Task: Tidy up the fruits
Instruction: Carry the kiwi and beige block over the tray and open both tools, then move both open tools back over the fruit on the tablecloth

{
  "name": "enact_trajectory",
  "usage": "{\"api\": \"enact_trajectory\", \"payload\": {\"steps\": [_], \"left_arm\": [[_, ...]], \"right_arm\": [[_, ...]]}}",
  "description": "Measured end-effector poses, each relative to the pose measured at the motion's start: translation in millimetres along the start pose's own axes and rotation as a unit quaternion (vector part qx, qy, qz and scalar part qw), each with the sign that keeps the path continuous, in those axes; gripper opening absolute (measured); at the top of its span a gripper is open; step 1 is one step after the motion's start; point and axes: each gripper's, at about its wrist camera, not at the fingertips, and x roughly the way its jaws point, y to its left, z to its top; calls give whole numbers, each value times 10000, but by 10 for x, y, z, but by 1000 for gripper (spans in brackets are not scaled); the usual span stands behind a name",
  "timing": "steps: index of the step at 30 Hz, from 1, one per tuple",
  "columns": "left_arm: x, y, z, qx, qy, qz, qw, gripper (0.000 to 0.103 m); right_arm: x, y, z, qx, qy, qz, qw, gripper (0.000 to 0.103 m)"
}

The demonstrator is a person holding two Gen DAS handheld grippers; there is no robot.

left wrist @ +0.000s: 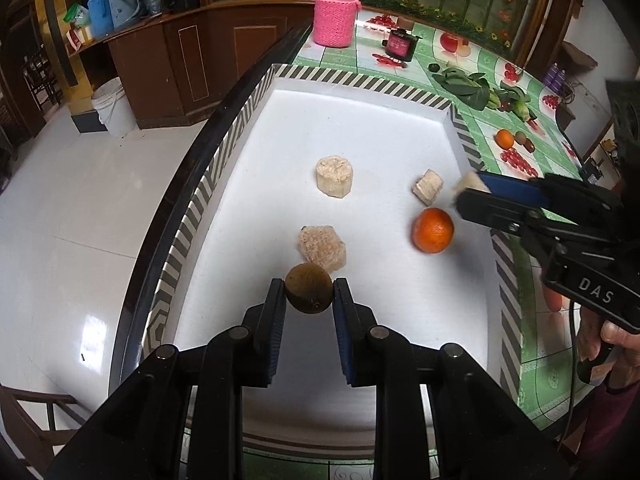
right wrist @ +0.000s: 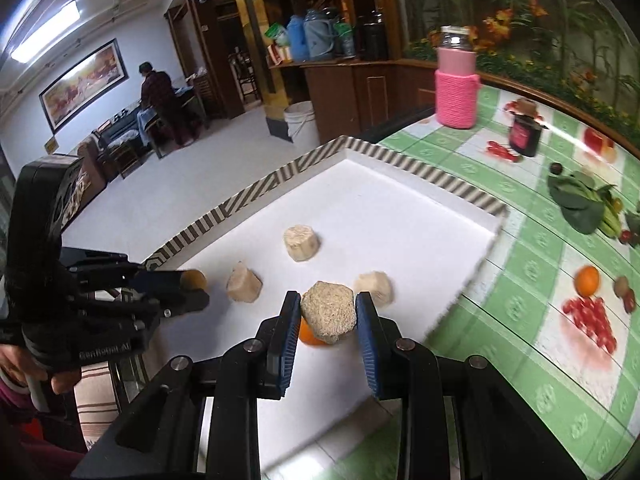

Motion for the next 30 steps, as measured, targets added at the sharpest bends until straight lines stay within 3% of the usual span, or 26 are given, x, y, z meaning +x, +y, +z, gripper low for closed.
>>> {"api": "enact_trajectory", "payload": {"steps": [7,17,19,21,23,24,30], "left_arm": [[88,63,-40,24,43,143,9999,21],[192,105,-36,-116,17,318,9994,21],[192,117,-35,-180,5,312,9994,21],[190,109,-40,-181,-2,366,9992,28],[162,98,-47,-180,-70,443,9988,52],[144,88,-46,-189,-118,460,9987,56],[-24,-97,33,-173,-476,542,9972,65]], "right_arm": [[347,193,142,-265,256,193,9991,28],[683,291,113,-571,575,74,9967,30],[645,273,119,-480,536,108,9973,39],[559,230,116,-341,429,128,9984,57],[426,200,97,-290,326,157,9989,56],[370,193,91,-288,280,151,9991,56],[-90,14,-31,19,-122,42,9999,60]]}}
